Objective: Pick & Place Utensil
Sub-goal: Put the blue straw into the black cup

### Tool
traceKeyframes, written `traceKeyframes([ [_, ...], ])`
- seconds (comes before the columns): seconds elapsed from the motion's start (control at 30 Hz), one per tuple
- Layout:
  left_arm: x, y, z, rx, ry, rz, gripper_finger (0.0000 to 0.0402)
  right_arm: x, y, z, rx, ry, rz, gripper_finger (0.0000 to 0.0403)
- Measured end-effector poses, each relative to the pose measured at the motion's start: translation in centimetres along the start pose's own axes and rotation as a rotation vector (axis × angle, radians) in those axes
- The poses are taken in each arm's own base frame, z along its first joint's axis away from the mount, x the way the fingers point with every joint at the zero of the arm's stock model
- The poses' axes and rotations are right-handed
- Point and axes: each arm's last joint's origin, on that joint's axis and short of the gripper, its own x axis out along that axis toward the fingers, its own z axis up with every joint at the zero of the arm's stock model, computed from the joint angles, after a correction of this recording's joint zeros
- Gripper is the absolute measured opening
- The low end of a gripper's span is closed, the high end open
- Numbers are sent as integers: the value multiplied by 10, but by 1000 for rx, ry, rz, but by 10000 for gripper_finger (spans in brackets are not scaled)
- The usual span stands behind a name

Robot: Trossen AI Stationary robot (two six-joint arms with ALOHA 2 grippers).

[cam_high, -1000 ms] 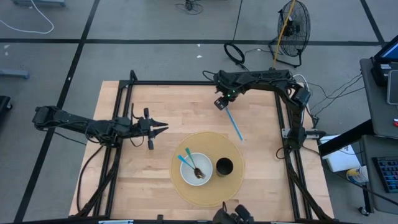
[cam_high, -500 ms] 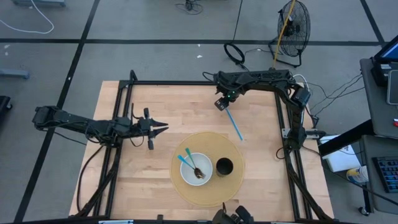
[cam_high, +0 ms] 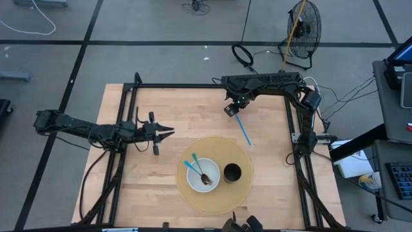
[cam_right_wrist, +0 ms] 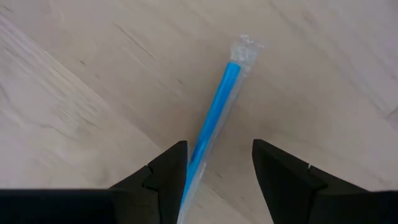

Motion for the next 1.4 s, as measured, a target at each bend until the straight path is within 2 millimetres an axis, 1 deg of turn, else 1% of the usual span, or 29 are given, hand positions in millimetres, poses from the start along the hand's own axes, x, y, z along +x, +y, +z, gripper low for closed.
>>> traceKeyframes([
  [0.3,0,0,0,0,0,0,67,0,0,-1,2,9,-2,163],
  [0.57,0,0,0,0,-1,0,67,3,-3,-11,3,75,-32,133],
  [0.7,0,0,0,0,0,0,67,5,-6,-17,0,103,-79,117],
  [0.93,0,0,0,-5,-1,0,67,9,-9,-25,-7,161,-102,74],
  [1.17,0,0,0,-7,-1,0,67,10,-10,-29,-35,189,-106,11],
  [1.4,0,0,0,-7,-1,0,67,10,-10,-30,-56,190,-127,8],
])
